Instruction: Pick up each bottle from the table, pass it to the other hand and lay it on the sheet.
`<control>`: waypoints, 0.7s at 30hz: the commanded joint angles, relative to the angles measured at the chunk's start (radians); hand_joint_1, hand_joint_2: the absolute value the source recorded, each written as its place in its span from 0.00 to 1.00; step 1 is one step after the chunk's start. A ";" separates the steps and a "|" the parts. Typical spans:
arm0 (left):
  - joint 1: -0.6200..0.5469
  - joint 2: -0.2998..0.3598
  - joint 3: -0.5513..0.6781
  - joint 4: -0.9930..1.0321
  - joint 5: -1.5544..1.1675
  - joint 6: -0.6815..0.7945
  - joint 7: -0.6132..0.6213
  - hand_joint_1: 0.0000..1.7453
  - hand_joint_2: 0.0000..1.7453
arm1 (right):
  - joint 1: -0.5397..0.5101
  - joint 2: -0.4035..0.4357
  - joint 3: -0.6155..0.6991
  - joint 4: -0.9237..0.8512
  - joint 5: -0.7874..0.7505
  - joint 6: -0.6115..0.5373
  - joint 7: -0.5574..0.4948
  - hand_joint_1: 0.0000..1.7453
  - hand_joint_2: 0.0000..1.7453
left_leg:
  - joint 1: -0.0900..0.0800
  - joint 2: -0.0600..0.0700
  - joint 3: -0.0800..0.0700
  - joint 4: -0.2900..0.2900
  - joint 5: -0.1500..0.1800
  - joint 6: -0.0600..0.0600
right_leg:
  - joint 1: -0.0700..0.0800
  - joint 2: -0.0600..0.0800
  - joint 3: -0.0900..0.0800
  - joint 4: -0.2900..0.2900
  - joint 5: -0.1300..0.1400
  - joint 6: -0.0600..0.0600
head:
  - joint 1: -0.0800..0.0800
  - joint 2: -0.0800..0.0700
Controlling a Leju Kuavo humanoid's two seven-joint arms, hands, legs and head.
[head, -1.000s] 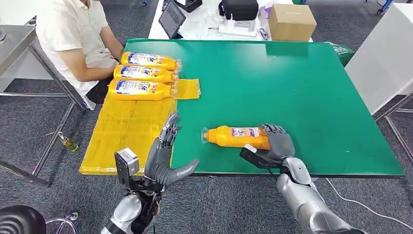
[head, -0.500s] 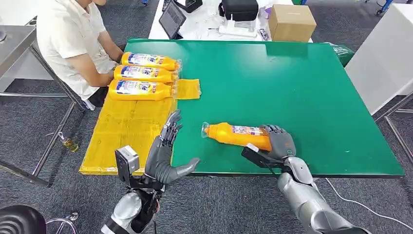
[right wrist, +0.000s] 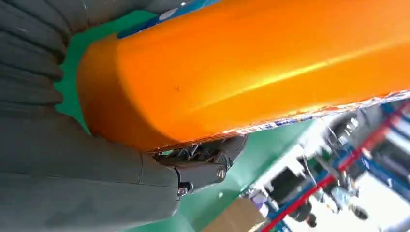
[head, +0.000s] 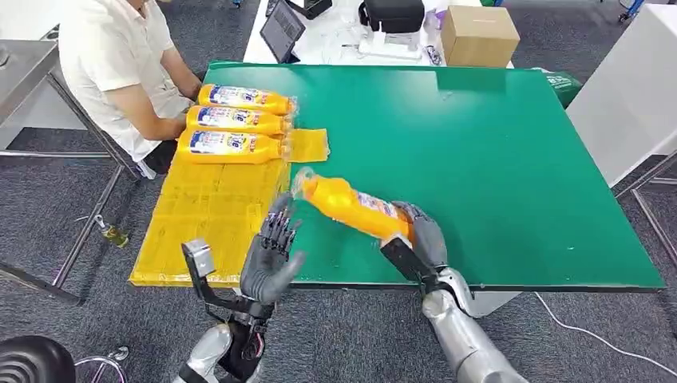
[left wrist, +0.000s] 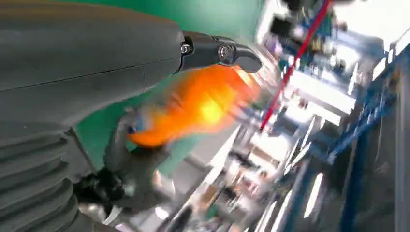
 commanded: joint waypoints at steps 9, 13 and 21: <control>-0.018 0.024 -0.052 0.060 0.060 0.034 0.027 0.00 1.00 | 0.013 0.041 0.137 -0.136 -0.101 0.001 0.005 1.00 1.00 | -0.001 0.002 0.001 -0.001 -0.001 0.001 | 0.000 0.000 0.000 -0.001 0.000 -0.002 | 0.000 0.000; -0.033 0.025 -0.067 0.043 0.013 0.029 -0.015 0.00 1.00 | -0.006 0.054 0.192 -0.100 -0.079 0.029 0.000 1.00 1.00 | 0.000 0.003 0.002 0.000 -0.002 0.001 | 0.000 0.001 0.001 -0.001 -0.001 -0.002 | 0.000 0.000; -0.033 0.025 -0.067 0.043 0.013 0.029 -0.015 0.00 1.00 | -0.006 0.054 0.192 -0.100 -0.079 0.029 0.000 1.00 1.00 | 0.000 0.002 0.003 -0.001 -0.001 0.002 | 0.001 0.000 0.002 -0.001 -0.001 -0.003 | 0.000 0.000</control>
